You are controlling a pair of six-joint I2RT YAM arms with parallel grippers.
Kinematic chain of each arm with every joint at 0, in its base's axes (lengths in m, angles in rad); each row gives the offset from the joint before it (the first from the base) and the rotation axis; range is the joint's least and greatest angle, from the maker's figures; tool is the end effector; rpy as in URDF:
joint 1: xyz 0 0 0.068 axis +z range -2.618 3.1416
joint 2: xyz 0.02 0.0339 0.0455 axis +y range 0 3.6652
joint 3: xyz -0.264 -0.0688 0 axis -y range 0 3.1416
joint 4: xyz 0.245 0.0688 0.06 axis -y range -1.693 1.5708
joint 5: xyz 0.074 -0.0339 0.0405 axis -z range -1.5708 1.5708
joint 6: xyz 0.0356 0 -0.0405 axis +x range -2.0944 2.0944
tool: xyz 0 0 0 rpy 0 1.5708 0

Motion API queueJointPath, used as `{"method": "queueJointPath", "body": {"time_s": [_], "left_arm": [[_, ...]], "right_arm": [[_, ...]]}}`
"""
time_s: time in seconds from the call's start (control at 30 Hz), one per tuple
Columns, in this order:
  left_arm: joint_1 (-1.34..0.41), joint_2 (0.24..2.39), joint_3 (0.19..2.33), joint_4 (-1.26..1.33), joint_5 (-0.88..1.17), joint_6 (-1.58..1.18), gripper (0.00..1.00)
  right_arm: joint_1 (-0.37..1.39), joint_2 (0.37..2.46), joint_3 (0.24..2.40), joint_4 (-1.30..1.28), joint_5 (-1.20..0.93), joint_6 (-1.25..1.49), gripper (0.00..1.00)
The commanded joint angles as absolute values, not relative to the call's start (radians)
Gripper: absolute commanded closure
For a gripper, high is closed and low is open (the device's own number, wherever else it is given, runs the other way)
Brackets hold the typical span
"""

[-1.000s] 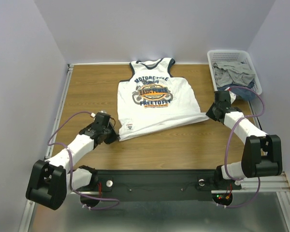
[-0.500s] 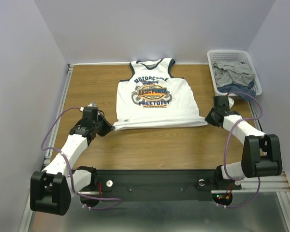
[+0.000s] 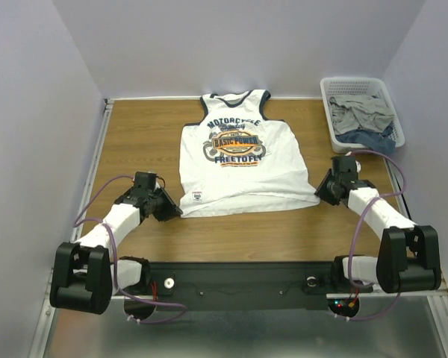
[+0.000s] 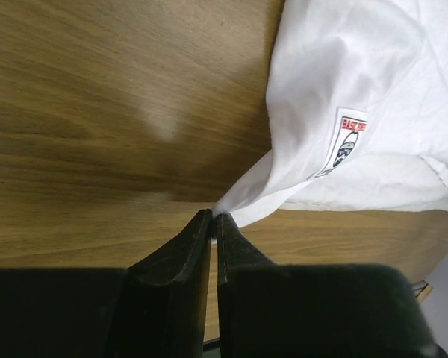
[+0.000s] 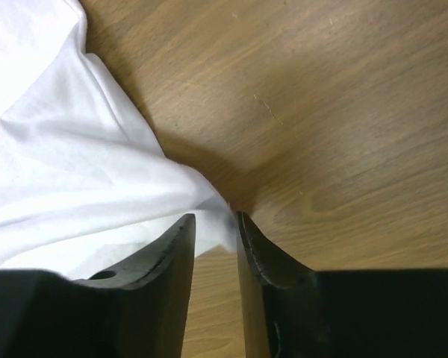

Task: Fold and stack the tank tops
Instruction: Flatten the tank top out

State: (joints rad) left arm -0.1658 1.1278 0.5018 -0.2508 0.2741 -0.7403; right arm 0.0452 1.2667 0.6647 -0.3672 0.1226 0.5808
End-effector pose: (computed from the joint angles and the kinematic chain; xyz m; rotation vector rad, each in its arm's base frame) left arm 0.2053 -0.0441 0.1739 -0.5983 2.4726 -0.7172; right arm 0.2387 0.0064 0.1860 0.7163 2.4283 0.0940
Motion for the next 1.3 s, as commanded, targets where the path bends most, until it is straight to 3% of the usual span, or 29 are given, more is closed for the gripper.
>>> {"method": "queueJointPath", "body": {"time_s": [0.0,0.13,0.27,0.43,0.6,0.87,1.27], "left_arm": [[-0.16,1.149,0.546,-0.247,0.308,-0.7,0.75],[-0.16,1.143,0.538,-0.249,0.311,-0.696,0.63],[-0.16,1.131,0.543,-0.256,0.311,-0.695,0.59],[-0.16,1.124,0.561,-0.268,0.282,-0.687,0.59],[-0.161,1.132,0.555,-0.265,0.276,-0.689,0.59],[-0.163,1.124,0.549,-0.261,0.268,-0.696,0.59],[-0.167,1.131,0.545,-0.256,0.265,-0.698,0.59]], "right_arm": [[0.037,1.203,0.698,-0.438,0.106,0.58,0.63],[0.038,1.152,0.736,-0.497,0.097,0.568,0.59],[0.119,1.137,0.781,-0.52,0.121,0.574,0.76],[0.392,1.257,0.862,-0.483,0.198,0.604,0.76],[0.552,1.403,0.931,-0.382,0.193,0.578,0.75],[0.66,1.623,1.034,-0.31,0.213,0.54,0.69],[0.695,1.75,1.106,-0.264,0.218,0.525,0.65]]}}
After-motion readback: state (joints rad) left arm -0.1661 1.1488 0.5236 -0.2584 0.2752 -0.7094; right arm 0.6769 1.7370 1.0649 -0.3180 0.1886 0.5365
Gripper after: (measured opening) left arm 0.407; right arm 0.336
